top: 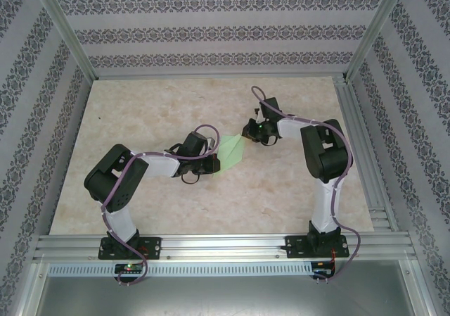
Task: Fold a paper plane with a square sheet of paper (pick it up from the middle)
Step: Fourth fold the wing at the center of the table.
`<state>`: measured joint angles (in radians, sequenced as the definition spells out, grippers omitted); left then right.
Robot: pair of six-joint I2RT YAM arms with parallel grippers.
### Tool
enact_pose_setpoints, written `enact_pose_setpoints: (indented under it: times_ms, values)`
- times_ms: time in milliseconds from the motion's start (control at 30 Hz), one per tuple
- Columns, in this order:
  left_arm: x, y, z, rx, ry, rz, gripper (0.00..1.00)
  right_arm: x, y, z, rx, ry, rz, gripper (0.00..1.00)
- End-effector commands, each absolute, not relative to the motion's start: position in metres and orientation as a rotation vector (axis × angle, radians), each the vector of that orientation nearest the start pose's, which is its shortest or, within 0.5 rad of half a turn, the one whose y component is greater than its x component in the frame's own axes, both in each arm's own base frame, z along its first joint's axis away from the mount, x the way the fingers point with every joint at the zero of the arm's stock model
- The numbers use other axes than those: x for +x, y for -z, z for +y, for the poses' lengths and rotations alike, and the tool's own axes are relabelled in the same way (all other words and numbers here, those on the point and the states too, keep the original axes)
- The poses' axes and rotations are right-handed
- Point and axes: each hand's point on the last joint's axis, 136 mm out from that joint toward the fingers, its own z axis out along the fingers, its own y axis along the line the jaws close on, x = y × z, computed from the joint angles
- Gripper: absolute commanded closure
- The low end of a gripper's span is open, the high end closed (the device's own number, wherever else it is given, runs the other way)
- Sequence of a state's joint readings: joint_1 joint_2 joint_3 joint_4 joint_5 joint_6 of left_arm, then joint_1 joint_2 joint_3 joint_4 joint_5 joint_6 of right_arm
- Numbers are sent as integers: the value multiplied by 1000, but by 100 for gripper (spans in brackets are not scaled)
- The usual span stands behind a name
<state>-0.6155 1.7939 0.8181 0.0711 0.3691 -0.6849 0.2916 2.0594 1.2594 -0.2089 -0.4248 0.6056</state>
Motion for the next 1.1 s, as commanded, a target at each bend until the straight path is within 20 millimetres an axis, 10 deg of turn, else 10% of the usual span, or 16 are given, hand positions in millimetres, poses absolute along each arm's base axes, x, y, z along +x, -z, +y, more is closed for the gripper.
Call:
enact_pose_setpoints:
  times_ms: [0, 300, 667, 1067]
  values:
    - [253, 32, -262, 62, 845, 2916, 95, 459, -41, 201, 281, -847, 2598, 88]
    - [256, 30, -265, 60, 863, 2900, 95, 411, -103, 225, 72, -798, 2535, 84]
    - [258, 30, -269, 81, 874, 2889, 95, 366, -62, 290, -141, -852, 2678, 81]
    - [257, 33, -269, 111, 856, 2916, 95, 379, -32, 306, -141, -949, 2715, 87]
